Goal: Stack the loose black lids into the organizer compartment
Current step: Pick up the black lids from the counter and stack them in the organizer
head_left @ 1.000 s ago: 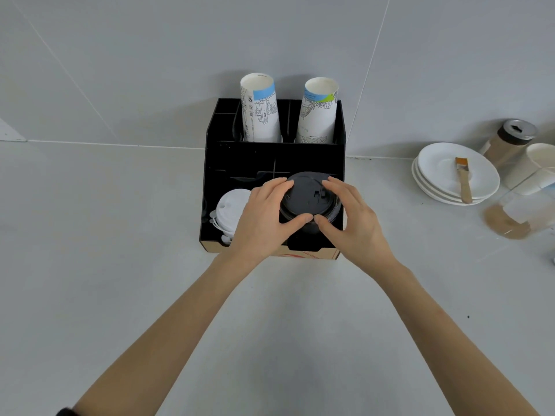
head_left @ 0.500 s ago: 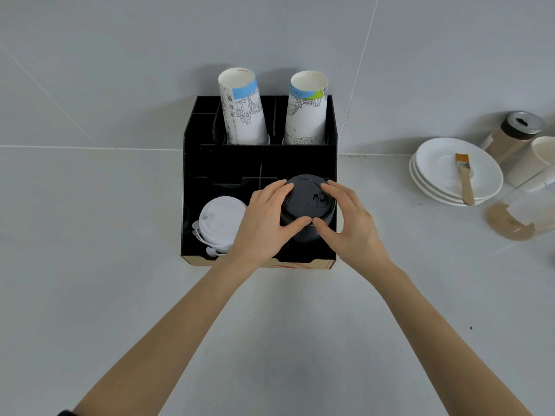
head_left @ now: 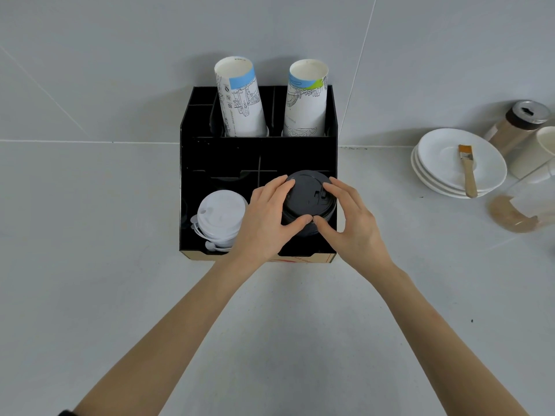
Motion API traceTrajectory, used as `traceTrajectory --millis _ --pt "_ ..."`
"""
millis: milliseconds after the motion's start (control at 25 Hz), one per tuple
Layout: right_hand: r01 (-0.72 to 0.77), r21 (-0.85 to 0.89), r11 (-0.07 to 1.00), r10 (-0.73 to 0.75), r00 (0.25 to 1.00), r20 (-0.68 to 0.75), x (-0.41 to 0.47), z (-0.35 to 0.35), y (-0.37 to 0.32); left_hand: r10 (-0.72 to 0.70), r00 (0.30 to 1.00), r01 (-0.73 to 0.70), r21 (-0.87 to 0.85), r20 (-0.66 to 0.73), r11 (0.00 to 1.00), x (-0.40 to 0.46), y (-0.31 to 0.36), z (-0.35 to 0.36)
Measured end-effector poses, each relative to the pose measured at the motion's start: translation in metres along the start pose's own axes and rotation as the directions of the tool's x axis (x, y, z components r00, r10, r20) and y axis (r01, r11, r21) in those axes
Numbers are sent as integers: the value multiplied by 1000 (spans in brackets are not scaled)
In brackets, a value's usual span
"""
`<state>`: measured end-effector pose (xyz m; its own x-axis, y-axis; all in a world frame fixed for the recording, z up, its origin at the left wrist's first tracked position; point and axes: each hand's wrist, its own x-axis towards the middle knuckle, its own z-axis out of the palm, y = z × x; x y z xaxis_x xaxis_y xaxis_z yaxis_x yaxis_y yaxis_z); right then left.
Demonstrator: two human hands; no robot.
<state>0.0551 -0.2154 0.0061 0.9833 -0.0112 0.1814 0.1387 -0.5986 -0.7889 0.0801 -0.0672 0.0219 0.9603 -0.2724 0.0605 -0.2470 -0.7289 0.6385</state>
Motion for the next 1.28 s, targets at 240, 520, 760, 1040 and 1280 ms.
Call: traceTrajectory --millis 240,520,760,1040,1280 --pt "6 -9 1000 -6 1000 17 -1 -3 -2 8 1000 -8 18 -2 1000 -1 -1 -2" --pt "-19 20 1000 18 1000 23 -2 -1 1 -1 1000 1 19 29 1000 2 -2 0" --pt "1 41 999 -1 1000 3 -9 3 6 14 1000 -14 20 14 1000 -3 -4 2" --pt "-2 46 999 1 1000 8 -8 3 10 -3 1000 3 0 25 1000 -2 -4 0" --pt "-10 28 1000 10 999 34 -6 0 5 -2 1000 3 -36 28 999 -2 -2 -1"
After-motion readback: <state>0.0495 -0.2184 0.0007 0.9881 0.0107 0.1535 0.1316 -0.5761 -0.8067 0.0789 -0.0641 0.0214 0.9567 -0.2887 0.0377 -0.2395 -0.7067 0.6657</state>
